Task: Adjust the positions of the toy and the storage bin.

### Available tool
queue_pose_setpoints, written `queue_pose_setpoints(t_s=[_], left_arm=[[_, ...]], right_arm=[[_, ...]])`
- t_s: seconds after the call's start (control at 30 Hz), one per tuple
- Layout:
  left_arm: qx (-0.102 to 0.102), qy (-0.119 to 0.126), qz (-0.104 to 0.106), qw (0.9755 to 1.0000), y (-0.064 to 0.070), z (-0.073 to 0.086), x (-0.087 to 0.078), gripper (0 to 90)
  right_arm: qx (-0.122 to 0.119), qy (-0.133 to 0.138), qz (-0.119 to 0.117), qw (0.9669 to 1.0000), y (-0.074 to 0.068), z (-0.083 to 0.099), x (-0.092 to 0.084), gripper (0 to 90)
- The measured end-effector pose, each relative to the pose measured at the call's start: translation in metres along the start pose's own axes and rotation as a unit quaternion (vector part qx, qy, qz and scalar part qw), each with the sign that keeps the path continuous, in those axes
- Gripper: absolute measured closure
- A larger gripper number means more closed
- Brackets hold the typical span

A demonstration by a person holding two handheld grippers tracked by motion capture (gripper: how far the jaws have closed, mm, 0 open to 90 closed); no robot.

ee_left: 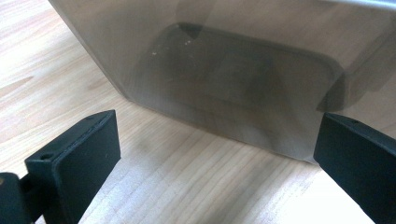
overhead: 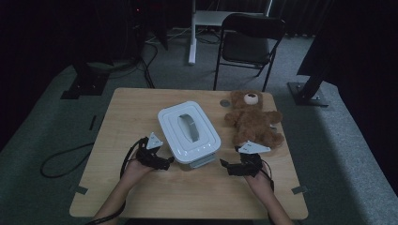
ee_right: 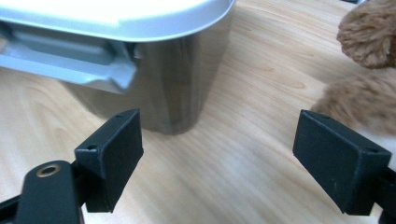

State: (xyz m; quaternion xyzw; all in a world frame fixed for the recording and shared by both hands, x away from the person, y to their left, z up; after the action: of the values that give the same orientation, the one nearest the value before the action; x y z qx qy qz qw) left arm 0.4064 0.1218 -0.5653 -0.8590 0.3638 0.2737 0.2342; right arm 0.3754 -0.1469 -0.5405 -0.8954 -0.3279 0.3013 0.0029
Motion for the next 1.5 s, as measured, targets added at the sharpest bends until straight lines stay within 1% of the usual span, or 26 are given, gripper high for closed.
queue_pose_setpoints(t_s=[0.1,0.17,0.27,0.3,0.37,0.47,0.5,0.57,0.6,0.63,0.67,0.73,0.8,0.83,0.87,0.9,1.0,1.03,1.1,1.13,1.2,1.23,1.27,1.3,1.4,1.5], left_arm=[[0.000,0.002,0.002,1.0000,0.001,-0.001,0.001,1.3],[-0.001,0.004,0.004,1.0000,0.003,-0.002,0.001,1.3],[0.004,0.003,0.007,1.0000,0.005,-0.003,0.001,1.3],[0.003,0.004,0.008,1.0000,0.006,-0.003,0.001,1.3],[0.002,0.003,0.006,1.0000,0.006,-0.003,0.001,1.3],[-0.002,0.007,0.004,1.0000,0.006,-0.003,-0.002,1.3],[0.000,0.006,-0.001,1.0000,0.005,-0.002,-0.004,1.3],[-0.011,0.007,-0.010,0.9999,0.002,0.002,-0.009,1.3],[-0.018,0.010,-0.013,0.9997,0.001,0.003,-0.012,1.3],[-0.018,0.010,-0.013,0.9997,0.001,0.003,-0.012,1.3],[-0.034,0.017,-0.022,0.9990,-0.003,0.006,-0.019,1.3],[-0.050,0.027,-0.029,0.9980,-0.007,0.008,-0.026,1.3],[-0.055,0.023,-0.036,0.9976,-0.010,0.010,-0.033,1.3],[-0.055,0.023,-0.036,0.9976,-0.010,0.010,-0.033,1.3],[-0.053,0.019,-0.046,0.9973,-0.013,0.012,-0.038,1.3],[-0.056,0.018,-0.047,0.9971,-0.014,0.012,-0.040,1.3],[-0.077,0.031,-0.041,0.9957,-0.016,0.008,-0.045,1.3],[-0.077,0.031,-0.041,0.9957,-0.016,0.008,-0.045,1.3],[-0.085,0.043,-0.039,0.9947,-0.016,-0.001,-0.051,1.3],[-0.084,0.043,-0.039,0.9948,-0.016,-0.003,-0.052,1.3],[-0.075,0.041,-0.044,0.9953,-0.015,-0.009,-0.056,1.3],[-0.075,0.041,-0.044,0.9953,-0.015,-0.009,-0.056,1.3],[-0.071,0.042,-0.046,0.9955,-0.013,-0.016,-0.060,1.3],[-0.073,0.043,-0.045,0.9953,-0.012,-0.020,-0.062,1.3],[-0.079,0.044,-0.044,0.9949,-0.009,-0.031,-0.067,1.3],[-0.084,0.050,-0.041,0.9944,-0.007,-0.042,-0.072,1.4]], right_arm=[[0.025,0.013,-0.008,0.9996,0.002,-0.004,-0.013,15.1],[0.034,0.023,-0.014,0.9991,0.001,-0.008,-0.020,14.7],[0.029,0.024,-0.011,0.9992,-0.002,-0.011,-0.023,13.7],[0.021,0.025,-0.017,0.9993,-0.008,-0.015,-0.025,13.0],[0.017,0.026,-0.031,0.9990,-0.014,-0.018,-0.025,12.0],[0.021,0.025,-0.033,0.9989,-0.016,-0.020,-0.023,12.0],[0.023,0.016,-0.049,0.9984,-0.020,-0.018,-0.020,12.0],[0.019,0.016,-0.036,0.9991,-0.016,-0.013,-0.017,12.0],[0.020,0.011,-0.037,0.9990,-0.013,-0.009,-0.016,12.0],[0.020,0.011,-0.037,0.9990,-0.013,-0.009,-0.016,12.0],[0.022,0.011,-0.039,0.9989,-0.011,-0.006,-0.016,12.0],[0.023,0.001,-0.036,0.9991,-0.001,0.007,-0.017,12.0],[0.020,-0.010,-0.033,0.9992,0.006,0.018,-0.018,12.1],[0.020,-0.010,-0.033,0.9992,0.006,0.018,-0.018,12.1],[0.014,-0.010,-0.031,0.9994,0.009,0.023,-0.018,12.2],[0.013,-0.002,-0.033,0.9994,0.014,0.031,-0.021,12.2],[0.020,-0.006,-0.032,0.9993,0.022,0.042,-0.023,12.6],[0.020,-0.006,-0.032,0.9993,0.022,0.042,-0.023,12.6],[0.016,-0.015,-0.017,0.9996,0.031,0.052,-0.025,12.8],[0.017,-0.018,0.000,0.9997,0.042,0.059,-0.027,12.9],[0.026,-0.014,0.003,0.9996,0.048,0.062,-0.029,12.9],[0.026,-0.014,0.003,0.9996,0.048,0.062,-0.029,12.9],[0.032,-0.013,0.008,0.9994,0.053,0.063,-0.031,12.9],[0.035,-0.010,0.019,0.9991,0.061,0.065,-0.033,13.0],[0.038,-0.009,0.042,0.9984,0.073,0.068,-0.034,13.0],[0.049,-0.012,0.049,0.9975,0.081,0.074,-0.033,13.1]])
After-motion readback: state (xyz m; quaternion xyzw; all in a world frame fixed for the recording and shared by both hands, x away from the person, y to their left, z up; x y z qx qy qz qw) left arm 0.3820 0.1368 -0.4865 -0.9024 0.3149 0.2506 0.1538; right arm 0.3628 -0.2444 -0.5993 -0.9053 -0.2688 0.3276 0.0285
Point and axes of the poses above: each handheld gripper's, and its own axes: x roughly forward along the jaws, z roughly out of its underside, y roughly to its right, the point moved 9 cm from there along x, roughly forward along the jaws, and after that the axes turned 11 degrees about x, right-handed, at the moved point
